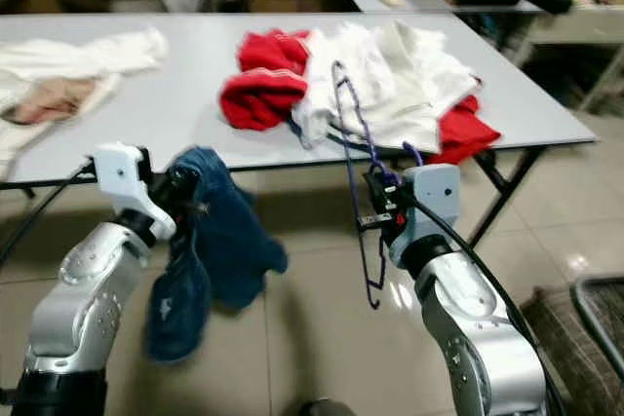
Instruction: Hang hanger
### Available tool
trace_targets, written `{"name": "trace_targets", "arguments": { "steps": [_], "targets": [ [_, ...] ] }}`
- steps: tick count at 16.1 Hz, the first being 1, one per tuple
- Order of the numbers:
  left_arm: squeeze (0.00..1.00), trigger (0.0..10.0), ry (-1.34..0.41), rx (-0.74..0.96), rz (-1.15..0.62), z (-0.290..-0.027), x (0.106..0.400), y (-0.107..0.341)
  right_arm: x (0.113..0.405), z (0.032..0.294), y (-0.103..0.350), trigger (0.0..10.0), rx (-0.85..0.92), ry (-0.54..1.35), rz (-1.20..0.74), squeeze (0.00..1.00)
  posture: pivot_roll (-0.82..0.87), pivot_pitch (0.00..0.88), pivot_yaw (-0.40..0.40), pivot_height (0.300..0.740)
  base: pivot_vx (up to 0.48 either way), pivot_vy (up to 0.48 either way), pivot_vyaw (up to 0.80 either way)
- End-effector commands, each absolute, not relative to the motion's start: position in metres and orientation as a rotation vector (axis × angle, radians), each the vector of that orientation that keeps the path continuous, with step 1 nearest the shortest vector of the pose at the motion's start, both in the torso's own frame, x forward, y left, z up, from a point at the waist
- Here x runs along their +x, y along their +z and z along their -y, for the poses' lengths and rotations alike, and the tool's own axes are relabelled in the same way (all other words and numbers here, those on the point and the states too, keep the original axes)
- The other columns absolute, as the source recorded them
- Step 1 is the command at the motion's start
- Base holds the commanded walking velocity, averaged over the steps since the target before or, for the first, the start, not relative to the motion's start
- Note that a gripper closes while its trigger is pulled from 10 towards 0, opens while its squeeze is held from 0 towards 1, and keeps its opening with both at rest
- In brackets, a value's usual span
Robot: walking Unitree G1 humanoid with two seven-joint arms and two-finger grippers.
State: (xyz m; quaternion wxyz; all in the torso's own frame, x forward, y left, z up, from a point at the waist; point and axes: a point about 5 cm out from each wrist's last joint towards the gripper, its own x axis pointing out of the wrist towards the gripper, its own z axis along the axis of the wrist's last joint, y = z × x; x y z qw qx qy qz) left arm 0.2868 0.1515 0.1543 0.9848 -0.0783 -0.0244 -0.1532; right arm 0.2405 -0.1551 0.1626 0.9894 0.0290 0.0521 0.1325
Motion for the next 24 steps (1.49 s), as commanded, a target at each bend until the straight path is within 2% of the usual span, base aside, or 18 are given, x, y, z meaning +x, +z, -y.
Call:
{"name": "trace_targets", "arguments": {
  "steps": [1, 5, 13, 15, 19, 22, 24],
  "targets": [
    [0.00, 10.0, -0.320, -0.142, 0.103, -0.151, 0.291, 0.169, 0.241, 0.156, 0.162, 10.0, 0.025, 0.276, -0.127, 0.00, -0.16, 0.000, 0.005, 0.740, 0.000, 0.000, 0.00],
    [0.00, 10.0, -0.331, -0.143, 0.111, -0.149, 0.298, 0.177, 0.244, 0.158, 0.171, 10.0, -0.089, 0.309, -0.072, 0.00, -0.18, 0.000, 0.019, 0.740, 0.310, 0.000, 0.00],
    [0.00, 10.0, -0.391, -0.151, 0.164, -0.142, 0.306, 0.194, 0.242, 0.154, 0.183, 10.0, -0.083, 0.444, -0.048, 0.00, -0.18, 0.000, 0.024, 0.740, 0.390, 0.000, 0.00],
    [0.00, 10.0, -0.401, -0.148, 0.191, -0.142, 0.312, 0.204, 0.243, 0.157, 0.188, 10.0, -0.086, 0.457, -0.033, 0.00, -0.18, 0.000, 0.023, 0.740, 0.401, 0.000, -0.80],
    [0.00, 10.0, -0.434, -0.164, 0.327, -0.150, 0.343, 0.259, 0.238, 0.171, 0.207, 10.0, -0.141, 0.580, 0.035, 0.00, -0.17, 0.000, 0.022, 0.740, 0.405, 0.000, 0.00],
    [0.00, 10.0, -0.443, -0.106, 0.431, -0.165, 0.367, 0.306, 0.221, 0.191, 0.228, 10.0, -0.183, 0.761, 0.053, 0.00, -0.18, 0.000, 0.031, 0.740, 0.400, 0.000, 0.00],
    [0.00, 10.0, -0.454, -0.103, 0.496, -0.170, 0.373, 0.337, 0.211, 0.195, 0.237, 10.0, -0.209, 0.919, 0.026, 0.00, -0.18, 0.000, 0.033, 0.740, 0.398, 0.000, 0.00]
  ]
}}
